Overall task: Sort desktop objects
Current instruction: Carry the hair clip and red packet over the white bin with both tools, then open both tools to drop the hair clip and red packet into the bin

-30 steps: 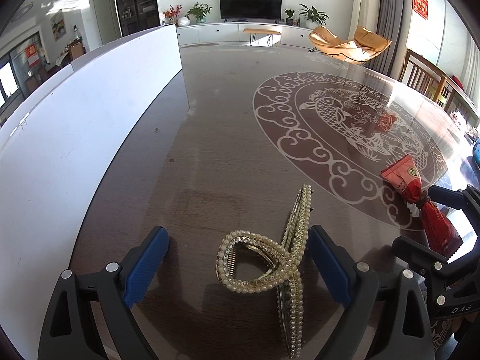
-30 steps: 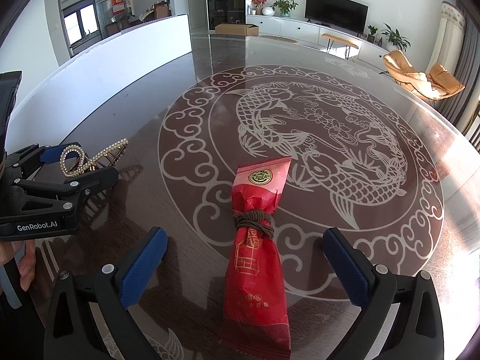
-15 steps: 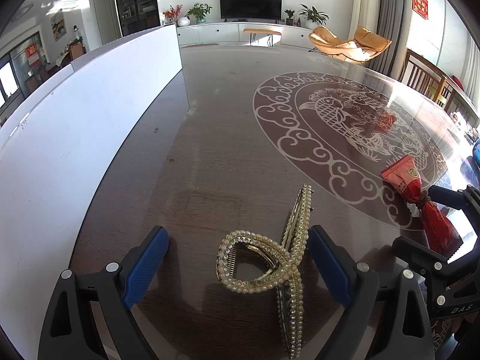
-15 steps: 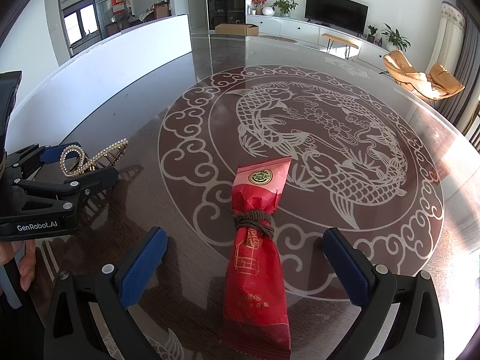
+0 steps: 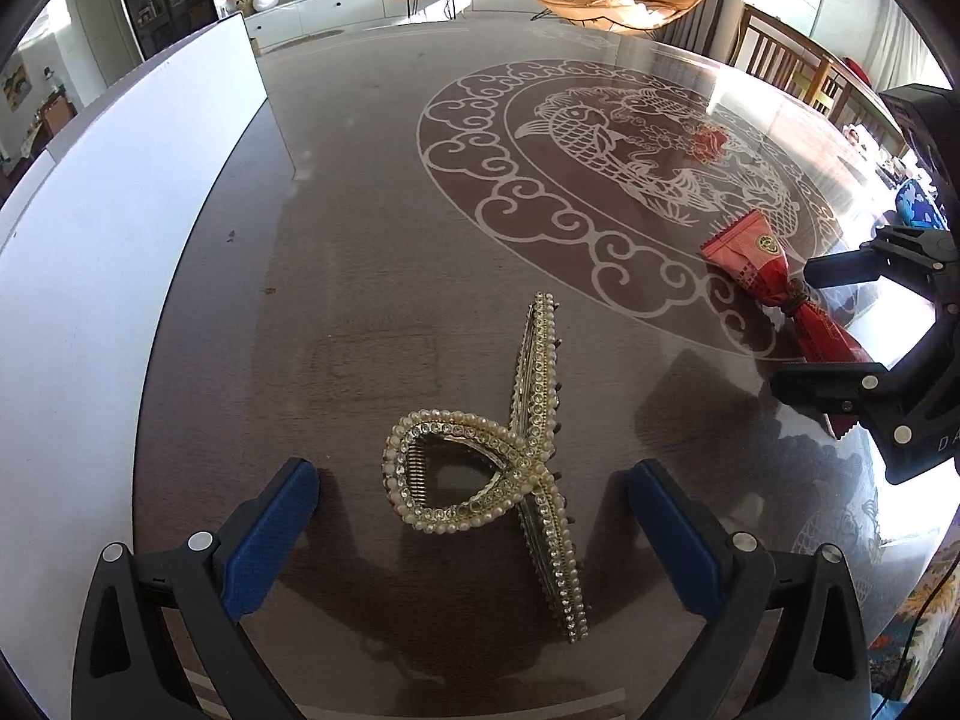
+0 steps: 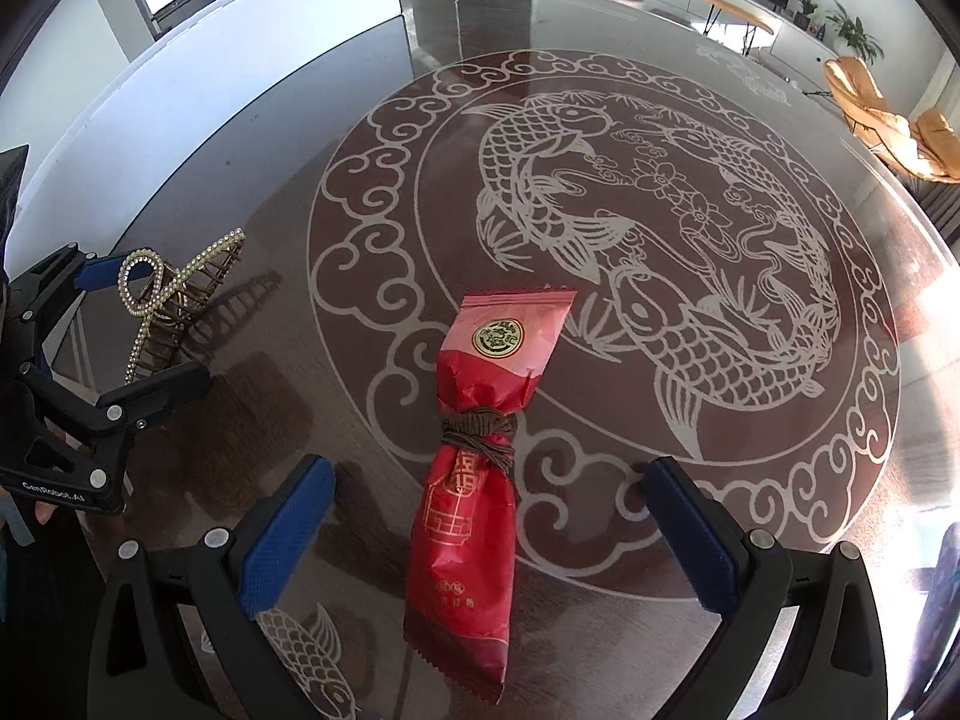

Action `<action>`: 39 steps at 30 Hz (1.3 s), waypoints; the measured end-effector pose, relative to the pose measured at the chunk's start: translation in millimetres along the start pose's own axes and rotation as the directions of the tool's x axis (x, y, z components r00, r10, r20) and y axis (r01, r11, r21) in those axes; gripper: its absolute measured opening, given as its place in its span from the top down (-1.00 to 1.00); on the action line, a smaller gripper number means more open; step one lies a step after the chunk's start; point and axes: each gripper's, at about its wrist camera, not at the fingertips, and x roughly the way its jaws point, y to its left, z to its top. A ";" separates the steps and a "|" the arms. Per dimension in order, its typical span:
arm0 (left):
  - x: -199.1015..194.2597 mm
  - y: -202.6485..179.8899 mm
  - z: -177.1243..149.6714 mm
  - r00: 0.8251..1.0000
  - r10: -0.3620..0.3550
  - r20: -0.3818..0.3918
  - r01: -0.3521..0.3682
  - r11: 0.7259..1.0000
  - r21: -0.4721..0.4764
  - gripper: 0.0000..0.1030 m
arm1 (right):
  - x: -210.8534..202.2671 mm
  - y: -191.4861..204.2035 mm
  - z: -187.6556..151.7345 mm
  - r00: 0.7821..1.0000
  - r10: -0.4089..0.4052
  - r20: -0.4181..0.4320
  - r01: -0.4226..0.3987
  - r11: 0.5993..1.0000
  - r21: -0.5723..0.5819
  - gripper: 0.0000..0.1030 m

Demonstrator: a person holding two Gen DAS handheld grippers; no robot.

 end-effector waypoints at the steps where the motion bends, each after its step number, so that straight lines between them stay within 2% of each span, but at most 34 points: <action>1: -0.3 -0.4 2.3 1.000 -0.015 -0.007 0.015 1.000 -0.005 -1.00 | -0.8 1.1 3.5 1.000 0.001 -0.016 -0.001 1.000 -0.010 -0.78; 2: -0.8 -1.0 4.5 1.000 -0.027 -0.005 0.027 1.000 -0.011 -1.00 | -0.5 3.4 6.9 0.999 0.000 -0.034 0.000 1.000 -0.026 -0.71; 3: -2.3 -1.9 6.0 1.000 -0.023 0.007 0.023 1.000 -0.012 -0.76 | -0.3 6.7 9.0 0.999 -0.018 -0.045 0.016 0.999 -0.046 -0.52; 4: -4.8 -3.1 7.6 1.000 0.009 0.024 -0.009 1.000 -0.005 -0.22 | -1.5 10.4 10.2 0.998 -0.041 -0.044 0.038 0.997 -0.070 -0.22; 5: -8.5 -4.0 9.2 0.999 0.009 0.035 -0.009 1.000 0.000 0.04 | -4.8 12.6 10.9 0.999 -0.034 -0.038 0.031 0.997 -0.077 0.02; 6: -10.8 -2.4 10.3 0.999 -0.027 0.031 0.027 1.000 -0.011 0.08 | -7.2 13.4 10.6 0.998 -0.042 -0.044 0.038 0.997 -0.074 0.64; 7: -13.9 0.2 9.7 0.997 -0.066 0.035 0.067 0.997 -0.028 0.12 | -9.3 14.0 9.2 0.998 -0.039 -0.046 0.035 0.997 -0.070 0.61; 16: -64.2 20.4 -15.6 0.984 -0.063 0.169 0.077 0.994 -0.075 0.12 | -50.5 10.7 -13.0 0.999 0.021 0.048 -0.019 0.999 -0.036 0.61; 21: -109.2 47.9 -16.5 0.962 -0.080 0.260 0.115 0.986 -0.124 0.12 | -67.0 31.0 8.7 0.995 0.049 0.085 -0.045 0.998 -0.048 0.61; 24: -140.9 78.9 -14.5 0.952 -0.058 0.302 0.109 0.982 -0.157 0.12 | -78.3 51.5 31.1 0.990 0.073 0.118 -0.064 0.995 -0.082 0.61; 27: -172.1 124.0 -14.6 0.945 0.011 0.327 0.062 0.976 -0.210 0.12 | -86.3 86.7 64.8 0.981 0.115 0.156 -0.095 0.987 -0.129 0.61; 30: -192.6 178.4 -17.2 0.940 0.107 0.324 -0.012 0.959 -0.283 0.12 | -103.6 133.1 101.7 0.961 0.185 0.205 -0.147 0.972 -0.186 0.61; 36: -198.8 279.8 -35.1 0.942 0.231 0.244 -0.102 0.888 -0.448 0.12 | -136.2 240.4 162.2 0.896 0.344 0.282 -0.259 0.918 -0.300 0.61; 39: -185.2 307.9 -48.2 0.948 0.260 0.181 -0.143 0.860 -0.490 0.12 | -126.3 289.0 180.4 0.884 0.383 0.269 -0.282 0.895 -0.346 0.61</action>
